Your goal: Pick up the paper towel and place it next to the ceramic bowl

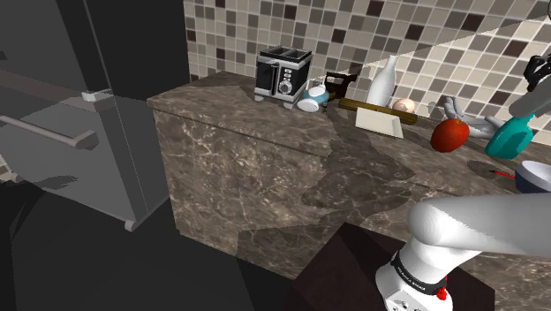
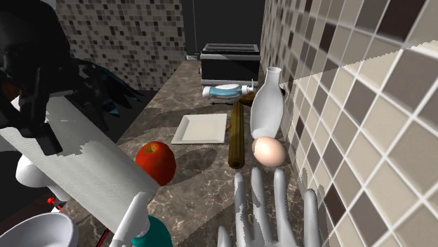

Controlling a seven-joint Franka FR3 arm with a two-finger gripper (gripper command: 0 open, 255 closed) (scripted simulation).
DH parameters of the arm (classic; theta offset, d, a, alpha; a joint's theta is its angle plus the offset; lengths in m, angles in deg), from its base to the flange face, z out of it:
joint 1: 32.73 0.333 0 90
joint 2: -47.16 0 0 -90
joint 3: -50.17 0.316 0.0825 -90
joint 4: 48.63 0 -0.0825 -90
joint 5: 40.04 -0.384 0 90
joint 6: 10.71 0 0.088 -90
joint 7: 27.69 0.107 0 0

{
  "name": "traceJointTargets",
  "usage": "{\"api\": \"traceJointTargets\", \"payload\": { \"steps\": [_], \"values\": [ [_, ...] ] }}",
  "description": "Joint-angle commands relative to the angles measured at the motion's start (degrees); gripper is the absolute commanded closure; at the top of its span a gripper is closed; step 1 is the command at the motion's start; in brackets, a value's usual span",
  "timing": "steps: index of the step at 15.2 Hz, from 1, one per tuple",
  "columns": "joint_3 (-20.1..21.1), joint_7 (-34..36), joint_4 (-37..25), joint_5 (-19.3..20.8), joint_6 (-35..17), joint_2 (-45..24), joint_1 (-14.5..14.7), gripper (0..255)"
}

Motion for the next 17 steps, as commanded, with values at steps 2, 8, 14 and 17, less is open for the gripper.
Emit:
{"api": "traceJointTargets", "payload": {
  "steps": [2, 8, 14, 17],
  "values": [
    [-0.33, 0.73, 3.29, 0.69, -1.75, 1.5, -0.44, 255],
    [-1.02, 2.36, 9.34, 1.99, -5.14, 3.92, -1.2, 255],
    [-1.97, 3.9, 14.98, 3.41, -8.54, 5.97, -1.97, 255],
    [-2.54, 4.65, 17.66, 4.18, -10.25, 6.84, -2.36, 255]
  ]
}}
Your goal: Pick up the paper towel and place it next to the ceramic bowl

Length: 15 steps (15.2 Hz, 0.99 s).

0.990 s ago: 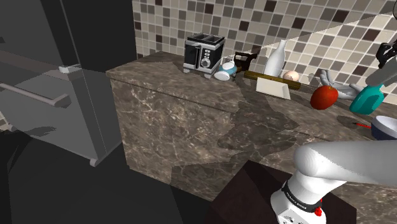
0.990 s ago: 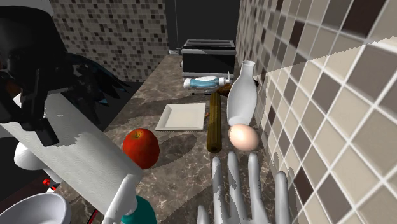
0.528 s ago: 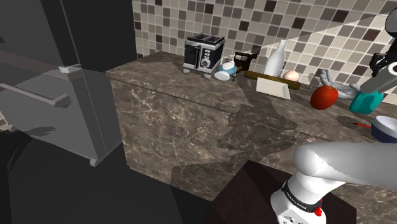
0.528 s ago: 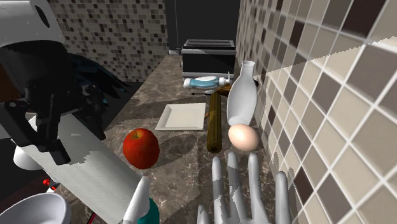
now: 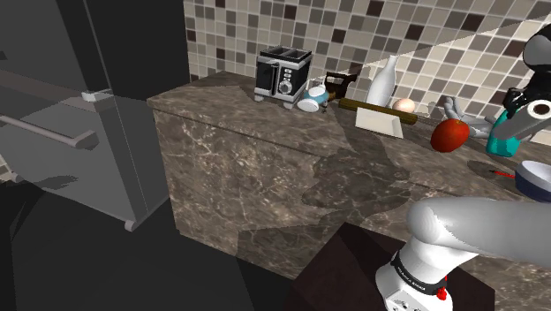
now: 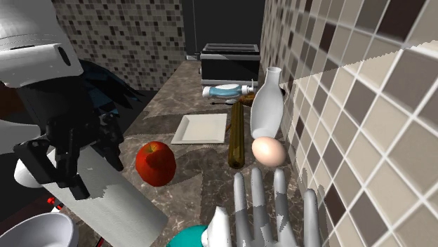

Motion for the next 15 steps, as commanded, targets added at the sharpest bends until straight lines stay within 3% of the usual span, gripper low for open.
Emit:
{"api": "traceJointTargets", "payload": {
  "steps": [1, 15],
  "values": [
    [-0.42, 0.54, 1.95, 0.58, -1.27, 0.64, -0.29, 255],
    [-3.98, 3.95, 13.16, 4.89, -9.56, 3.21, -2.13, 255]
  ]
}}
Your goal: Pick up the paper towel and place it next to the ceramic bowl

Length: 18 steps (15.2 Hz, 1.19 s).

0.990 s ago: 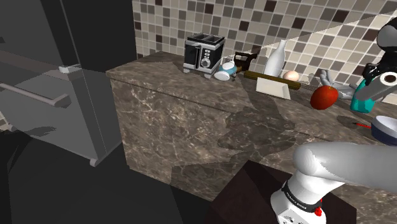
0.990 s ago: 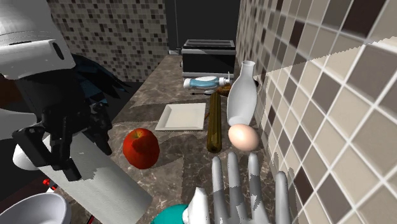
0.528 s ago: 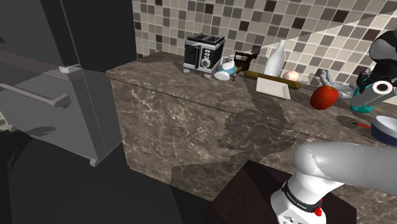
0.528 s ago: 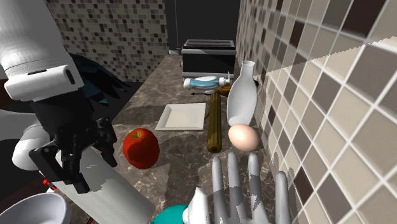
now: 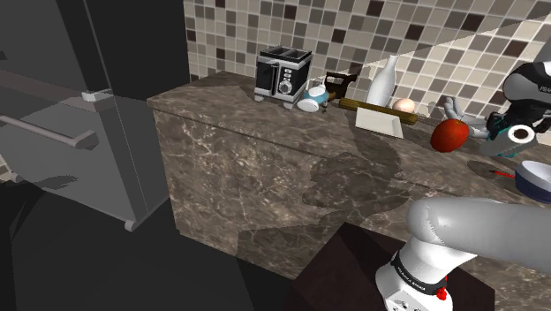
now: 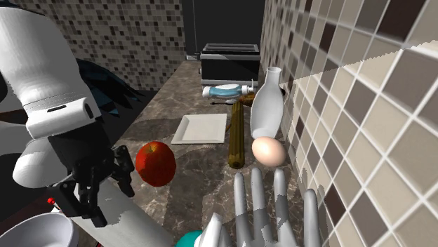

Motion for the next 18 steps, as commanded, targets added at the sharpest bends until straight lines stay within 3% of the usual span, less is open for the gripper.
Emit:
{"api": "traceJointTargets", "payload": {
  "steps": [1, 12, 13, 18],
  "values": [
    [-0.62, 0.51, 1.59, 0.68, -1.22, 0.19, -0.26, 255],
    [-1.52, 1.21, 3.57, 1.72, -2.97, 0.37, -0.62, 255],
    [-1.52, 1.21, 3.57, 1.72, -2.97, 0.37, -0.62, 0],
    [-1.52, 1.21, 3.57, 1.71, -2.97, 0.37, -0.62, 0]
  ]
}}
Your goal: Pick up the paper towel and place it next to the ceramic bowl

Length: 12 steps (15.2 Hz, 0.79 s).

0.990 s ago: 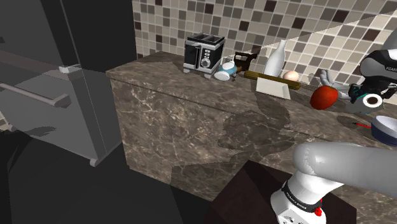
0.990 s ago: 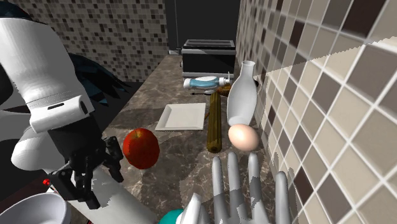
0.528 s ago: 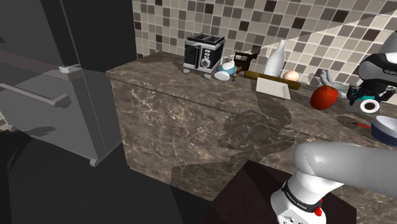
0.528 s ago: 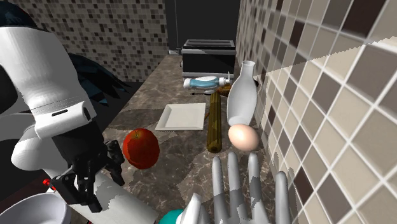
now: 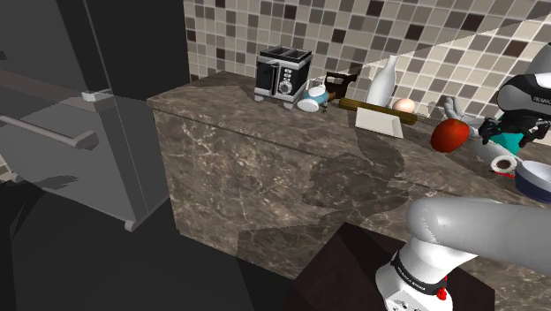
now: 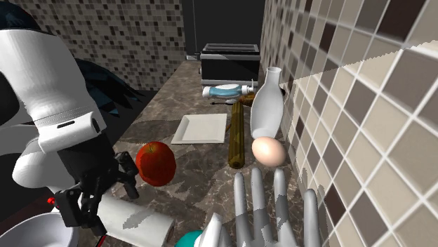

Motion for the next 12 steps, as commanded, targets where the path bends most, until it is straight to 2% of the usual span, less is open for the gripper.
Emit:
{"api": "traceJointTargets", "payload": {
  "steps": [1, 4, 12],
  "values": [
    [1.45, -0.29, -0.93, -0.97, 1.89, 0.67, -0.04, 0],
    [5.26, -1.04, -3.95, -3.58, 6.99, 2.0, -0.01, 0],
    [5.27, -1.05, -3.95, -3.6, 6.98, 1.99, -0.03, 0]
  ]
}}
